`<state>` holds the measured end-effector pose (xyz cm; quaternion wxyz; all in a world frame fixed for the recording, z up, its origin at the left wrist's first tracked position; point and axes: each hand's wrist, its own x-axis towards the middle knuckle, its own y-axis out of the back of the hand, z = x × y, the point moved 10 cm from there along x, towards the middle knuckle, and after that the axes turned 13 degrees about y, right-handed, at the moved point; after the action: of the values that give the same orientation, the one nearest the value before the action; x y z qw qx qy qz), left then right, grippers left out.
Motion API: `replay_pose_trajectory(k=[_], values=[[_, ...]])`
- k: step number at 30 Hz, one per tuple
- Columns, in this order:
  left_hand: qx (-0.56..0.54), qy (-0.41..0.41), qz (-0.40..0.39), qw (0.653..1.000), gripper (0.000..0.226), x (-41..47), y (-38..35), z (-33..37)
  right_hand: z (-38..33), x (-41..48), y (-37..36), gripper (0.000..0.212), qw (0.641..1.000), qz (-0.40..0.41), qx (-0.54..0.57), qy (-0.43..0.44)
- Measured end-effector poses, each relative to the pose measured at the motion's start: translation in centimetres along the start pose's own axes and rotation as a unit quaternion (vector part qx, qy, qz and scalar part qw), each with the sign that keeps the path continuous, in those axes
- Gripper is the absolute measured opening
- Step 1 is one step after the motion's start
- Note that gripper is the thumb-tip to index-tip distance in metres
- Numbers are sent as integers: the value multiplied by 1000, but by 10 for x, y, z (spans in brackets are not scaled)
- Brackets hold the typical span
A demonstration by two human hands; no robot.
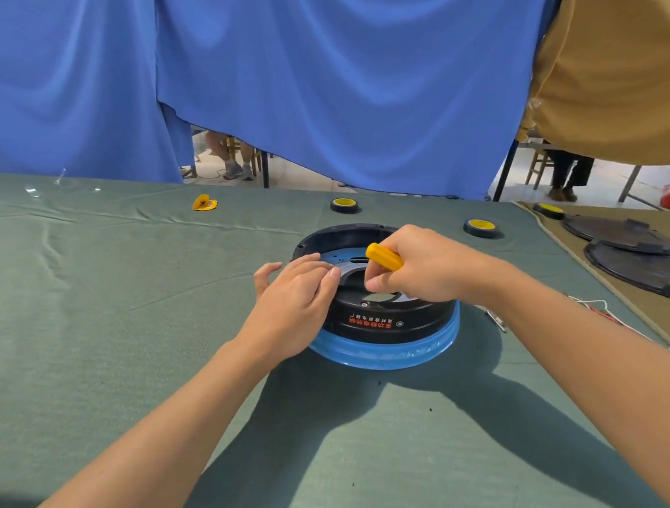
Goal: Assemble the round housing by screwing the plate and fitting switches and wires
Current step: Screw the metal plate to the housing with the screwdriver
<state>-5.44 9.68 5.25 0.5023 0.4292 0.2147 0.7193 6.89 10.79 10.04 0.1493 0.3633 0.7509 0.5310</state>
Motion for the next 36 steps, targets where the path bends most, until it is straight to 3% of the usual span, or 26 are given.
replay_pose_trajectory(k=[3,6,10,15,20,28,32,36], values=[[9,-61,71,996,42,-16,16,12,12,-6,2,10,999,20,-7,-25],[37,-189,145,971,35,-45,31,37,18,-12,0,29,999,32,-12,-37],[80,-294,156,940,22,-67,23,55,9,-14,-3,47,999,10,-34,-23],[69,-284,162,943,17,-68,22,55,13,-19,-2,51,997,11,-59,-42],[105,-241,122,957,43,-62,11,52,29,-12,5,43,995,38,-68,-68],[115,-247,69,960,79,-61,-3,46,39,31,-40,33,983,-152,-41,-91],[113,-250,69,959,79,-60,-5,44,43,41,-61,11,970,-214,-15,-115],[109,-255,74,958,78,-60,-5,44,48,43,-66,8,962,-239,11,-135]])
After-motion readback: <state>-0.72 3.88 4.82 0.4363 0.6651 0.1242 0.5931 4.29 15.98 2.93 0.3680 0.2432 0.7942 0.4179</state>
